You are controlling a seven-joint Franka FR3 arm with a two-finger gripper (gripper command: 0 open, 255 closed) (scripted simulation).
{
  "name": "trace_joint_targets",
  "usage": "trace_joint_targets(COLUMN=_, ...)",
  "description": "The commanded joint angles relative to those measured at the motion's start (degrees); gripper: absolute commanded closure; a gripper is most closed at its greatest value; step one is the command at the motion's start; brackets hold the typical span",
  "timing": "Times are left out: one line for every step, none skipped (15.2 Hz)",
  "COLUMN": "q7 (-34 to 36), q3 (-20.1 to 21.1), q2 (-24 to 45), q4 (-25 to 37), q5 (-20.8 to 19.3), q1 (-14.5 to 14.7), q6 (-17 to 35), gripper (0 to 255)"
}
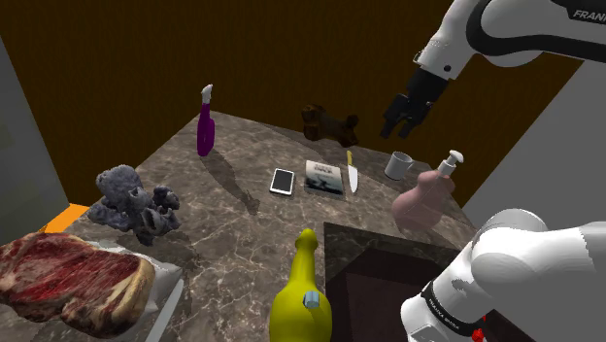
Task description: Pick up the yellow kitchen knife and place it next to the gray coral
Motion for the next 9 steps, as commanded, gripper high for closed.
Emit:
trace_joint_targets(q7=0.0, q3=0.0, q2=0.0, q4=0.0, q5=0.0, q1=0.0, q6=0.0, gripper=0)
trace_joint_targets(q7=0.1, q3=-0.3, q2=2.1, q4=0.4, q5=-0.3, q1=-0.4, q6=1.3, gripper=0)
trace_joint_targets(q7=0.3, q3=-0.7, q2=4.2, q4=0.9, q5=-0.5, q1=-0.8, q6=2.5, gripper=0)
trace_joint_targets(q7=0.5, q3=-1.0, q2=6.4, q4=1.4, q5=-0.8, q1=-1.2, q6=3.7, gripper=0)
trace_joint_targets(q7=0.6, q3=-1.3, q2=8.5, q4=2.0, q5=-1.0, q1=-1.5, q6=4.9, gripper=0)
trace_joint_targets(q7=0.8, q3=-1.7, q2=10.7, q4=2.6, q5=-1.3, q1=-1.9, q6=6.0, gripper=0)
trace_joint_targets(q7=1.0, q3=-2.1, q2=12.9, q4=3.3, q5=-1.5, q1=-2.2, q6=7.0, gripper=0)
trace_joint_targets(q7=1.1, q3=-2.4, q2=15.1, q4=4.0, q5=-1.7, q1=-2.6, q6=8.0, gripper=0)
trace_joint_targets(q7=1.3, q3=-2.8, q2=17.3, q4=4.9, q5=-1.8, q1=-2.9, q6=9.0, gripper=0)
